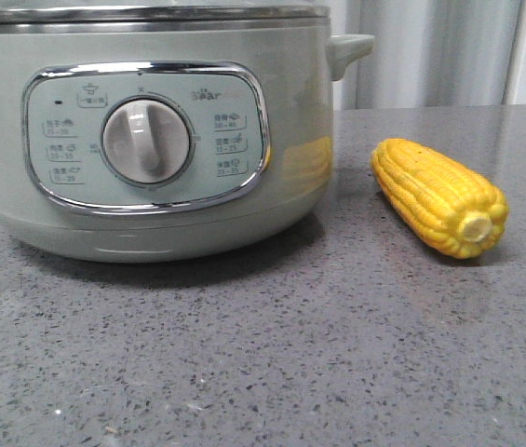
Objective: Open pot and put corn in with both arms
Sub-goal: 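Grasp the glass lid knob with the left gripper, then lift the glass lid off the pot with the left gripper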
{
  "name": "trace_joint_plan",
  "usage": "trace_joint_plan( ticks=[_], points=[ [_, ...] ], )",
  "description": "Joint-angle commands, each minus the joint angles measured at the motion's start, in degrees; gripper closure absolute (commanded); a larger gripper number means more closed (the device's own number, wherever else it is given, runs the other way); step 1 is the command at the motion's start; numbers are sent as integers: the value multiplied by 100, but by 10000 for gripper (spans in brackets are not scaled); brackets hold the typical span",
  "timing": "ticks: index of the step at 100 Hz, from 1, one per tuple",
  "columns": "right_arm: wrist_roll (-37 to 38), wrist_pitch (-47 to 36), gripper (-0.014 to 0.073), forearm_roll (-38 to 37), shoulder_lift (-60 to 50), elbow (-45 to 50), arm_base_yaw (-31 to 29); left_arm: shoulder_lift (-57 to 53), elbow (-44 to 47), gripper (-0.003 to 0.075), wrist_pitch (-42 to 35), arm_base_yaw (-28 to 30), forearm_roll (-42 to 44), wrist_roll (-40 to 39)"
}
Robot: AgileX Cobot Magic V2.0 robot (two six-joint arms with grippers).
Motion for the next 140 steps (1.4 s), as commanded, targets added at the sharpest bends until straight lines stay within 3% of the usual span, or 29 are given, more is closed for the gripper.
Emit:
trace_joint_plan(
  ticks=[1,11,26,44,58,97,140],
  points=[
    [-16,-461,641,-5,49,-213,-22,201,-214,232,-825,-15,13,-42],
    [-16,-461,641,-5,49,-213,-22,408,-227,237,-917,-300,18,-100],
    [-16,-461,641,-5,49,-213,-22,919,-409,237,-1106,-1235,254,-195],
    [-16,-461,641,-5,49,-213,-22,1790,-941,237,-1178,-2261,254,-195],
    [-16,-461,641,-5,49,-213,-22,2454,-1405,237,-1178,-2744,254,-195],
    [-16,-461,641,-5,49,-213,-22,3642,-2374,237,-1200,-3423,254,-195],
    [-16,-461,641,-5,49,-213,-22,4477,-2893,237,-1211,-3424,244,-195]
  ],
)
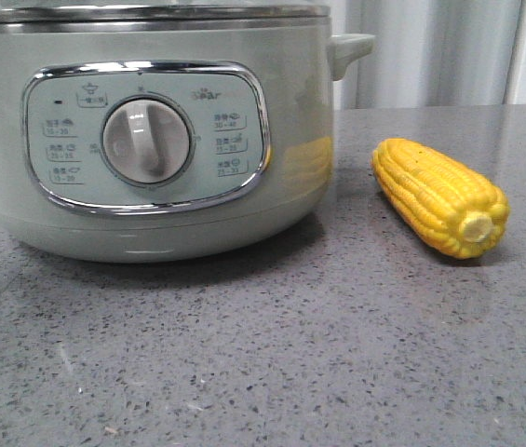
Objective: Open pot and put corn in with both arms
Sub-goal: 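Lift the glass lid off the pot with the left gripper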
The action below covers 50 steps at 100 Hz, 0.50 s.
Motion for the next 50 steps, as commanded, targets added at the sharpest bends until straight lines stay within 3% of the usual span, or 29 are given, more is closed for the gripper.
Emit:
trace_joint_plan(
  ticks=[1,23,37,50],
  points=[
    [-16,-461,641,-5,49,-213,-22,-80,-246,237,-490,-43,-42,-33],
    [-16,-461,641,-5,49,-213,-22,-80,-246,248,-418,-43,-42,-33],
    [-16,-461,641,-5,49,-213,-22,-80,-246,321,-418,-43,-42,-33],
    [-16,-461,641,-5,49,-213,-22,-80,-246,435,-418,-43,-42,-33]
  ],
)
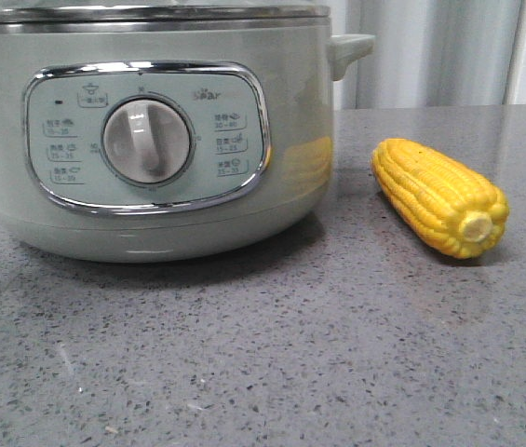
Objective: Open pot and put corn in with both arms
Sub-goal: 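Lift the glass lid off the pot with the left gripper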
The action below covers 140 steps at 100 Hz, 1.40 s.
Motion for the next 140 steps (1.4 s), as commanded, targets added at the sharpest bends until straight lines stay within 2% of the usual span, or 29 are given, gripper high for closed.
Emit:
trace_joint_plan(
  ticks=[1,16,30,97,118,140],
  points=[
    [-16,-461,641,-5,49,-213,-22,-157,-195,441,-414,-43,-42,-33],
    [-16,-461,641,-5,49,-213,-22,-157,-195,573,-446,-43,-42,-33],
    [-16,-461,641,-5,49,-213,-22,-170,-195,641,-446,-43,-42,-33],
    [-16,-461,641,-5,49,-213,-22,-870,-825,647,-377,23,-31,85],
    [-16,-461,641,-5,49,-213,-22,-1561,-825,647,166,548,-31,165],
    [-16,-461,641,-5,49,-213,-22,-2397,-810,647,1216,1560,-31,170]
  ],
)
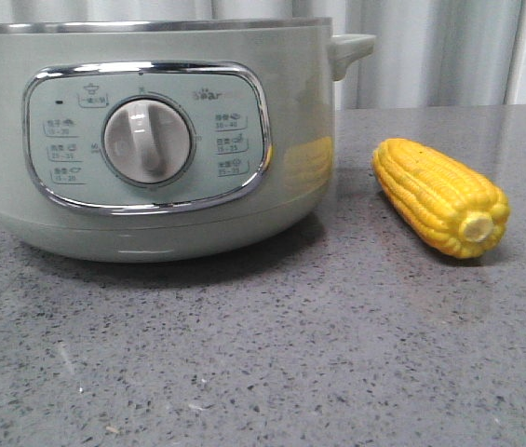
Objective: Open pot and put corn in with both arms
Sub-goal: 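Lift the glass lid off the pot with the left gripper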
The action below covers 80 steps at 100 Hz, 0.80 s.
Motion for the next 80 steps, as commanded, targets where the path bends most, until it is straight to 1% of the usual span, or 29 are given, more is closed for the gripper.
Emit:
trace_joint_plan(
  ticks=[1,25,44,53,59,69,80],
  points=[
    [-16,-461,641,-5,49,-213,-22,-492,-248,647,-343,421,-34,17],
    [-16,-461,641,-5,49,-213,-22,-1350,497,647,-306,1623,99,26],
    [-16,-461,641,-5,49,-213,-22,-2012,1451,647,-590,2309,99,26],
    [-16,-461,641,-5,49,-213,-22,-2248,1890,647,-854,2494,99,26],
    [-16,-461,641,-5,49,-213,-22,-2350,2226,647,-1262,2585,99,26],
    [-16,-461,641,-5,49,-213,-22,-2395,2729,647,-1857,2616,87,26],
    [-16,-461,641,-5,49,-213,-22,-2370,3207,653,-2136,2616,-1,26]
  ],
)
